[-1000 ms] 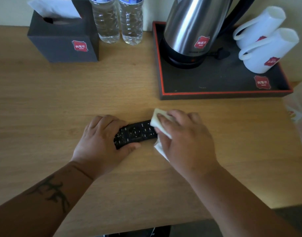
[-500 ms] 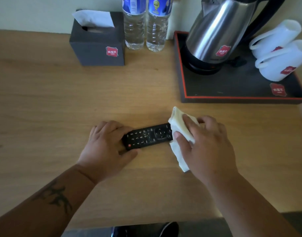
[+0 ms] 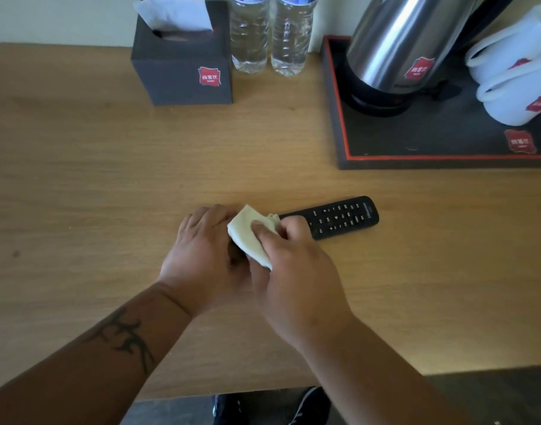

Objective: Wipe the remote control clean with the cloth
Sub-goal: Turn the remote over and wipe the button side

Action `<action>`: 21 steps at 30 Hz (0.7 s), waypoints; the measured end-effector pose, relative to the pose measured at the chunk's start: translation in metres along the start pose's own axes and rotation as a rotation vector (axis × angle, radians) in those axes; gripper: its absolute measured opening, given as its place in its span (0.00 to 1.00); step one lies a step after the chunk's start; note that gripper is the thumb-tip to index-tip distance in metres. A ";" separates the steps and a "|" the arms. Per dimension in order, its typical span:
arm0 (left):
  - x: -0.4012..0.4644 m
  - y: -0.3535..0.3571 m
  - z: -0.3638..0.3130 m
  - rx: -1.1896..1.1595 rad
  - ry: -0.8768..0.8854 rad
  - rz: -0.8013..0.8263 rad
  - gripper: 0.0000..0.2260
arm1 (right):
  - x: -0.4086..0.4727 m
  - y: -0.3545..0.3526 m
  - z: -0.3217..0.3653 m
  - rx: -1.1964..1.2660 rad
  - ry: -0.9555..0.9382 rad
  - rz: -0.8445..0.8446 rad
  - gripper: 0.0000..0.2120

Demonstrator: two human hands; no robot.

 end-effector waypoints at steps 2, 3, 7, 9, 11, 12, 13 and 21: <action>0.000 0.000 0.003 0.006 0.000 0.026 0.21 | 0.006 -0.007 -0.010 0.068 -0.070 0.102 0.18; 0.000 0.000 0.005 0.021 -0.004 0.050 0.22 | 0.007 -0.012 -0.016 0.117 -0.109 0.188 0.16; 0.004 -0.002 0.007 0.046 -0.069 0.069 0.29 | -0.002 -0.032 -0.055 0.369 -0.032 0.271 0.10; 0.000 -0.004 0.005 0.045 -0.098 0.043 0.32 | -0.013 -0.044 -0.080 0.545 0.210 0.056 0.09; -0.010 -0.009 0.002 0.076 -0.128 0.027 0.32 | -0.023 -0.049 -0.095 0.745 0.477 -0.089 0.13; -0.018 -0.011 0.000 0.103 -0.142 0.023 0.31 | -0.025 -0.047 -0.098 0.876 0.592 -0.106 0.14; -0.026 -0.013 -0.002 0.128 -0.152 0.026 0.30 | -0.024 -0.045 -0.099 0.978 0.678 -0.105 0.14; -0.052 0.016 -0.042 0.102 0.160 0.185 0.31 | 0.033 -0.046 -0.079 1.017 0.563 0.135 0.14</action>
Point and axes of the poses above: each hand's wrist, its own x-axis towards the middle knuckle, its own y-axis out of the palm, z = x × y, the point moved 3 cm from there along x, towards the middle knuckle, and after that the axes turned 6 degrees about -x, right-handed, at the moved point
